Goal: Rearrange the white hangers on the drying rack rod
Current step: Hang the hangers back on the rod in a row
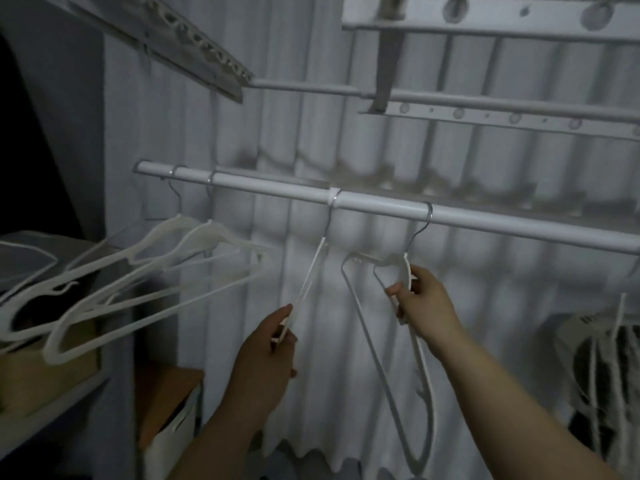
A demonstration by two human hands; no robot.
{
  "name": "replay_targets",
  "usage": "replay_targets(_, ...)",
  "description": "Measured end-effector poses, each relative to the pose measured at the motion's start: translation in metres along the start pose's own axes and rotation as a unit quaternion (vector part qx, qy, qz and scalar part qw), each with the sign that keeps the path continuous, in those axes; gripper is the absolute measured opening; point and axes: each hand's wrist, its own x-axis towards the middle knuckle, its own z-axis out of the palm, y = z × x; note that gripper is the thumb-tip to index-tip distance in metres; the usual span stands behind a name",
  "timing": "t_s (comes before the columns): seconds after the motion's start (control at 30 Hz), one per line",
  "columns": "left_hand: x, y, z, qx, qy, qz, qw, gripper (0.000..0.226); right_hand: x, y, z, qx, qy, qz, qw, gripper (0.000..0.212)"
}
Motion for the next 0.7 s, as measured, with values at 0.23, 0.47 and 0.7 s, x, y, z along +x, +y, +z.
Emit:
replay_targets(0.23, 0.016, 0.002, -0.037, 0.043, -0.046, 0.034, 0.997, 0.036, 0.008, -0.014, 0.067, -0.007, 0.017, -0.022, 1.0, 0.032)
replay_targets(0.47, 0.024, 0.006, -0.054, 0.031, -0.06, 0.038, 0.997, 0.037, 0.016, -0.032, 0.097, 0.017, 0.036, -0.048, 0.998, 0.028)
replay_targets(0.7, 0.034, -0.008, -0.082, -0.009, -0.019, 0.014, 1.0, 0.039, 0.022, -0.039, 0.126, 0.018, -0.002, -0.036, 0.999, 0.031)
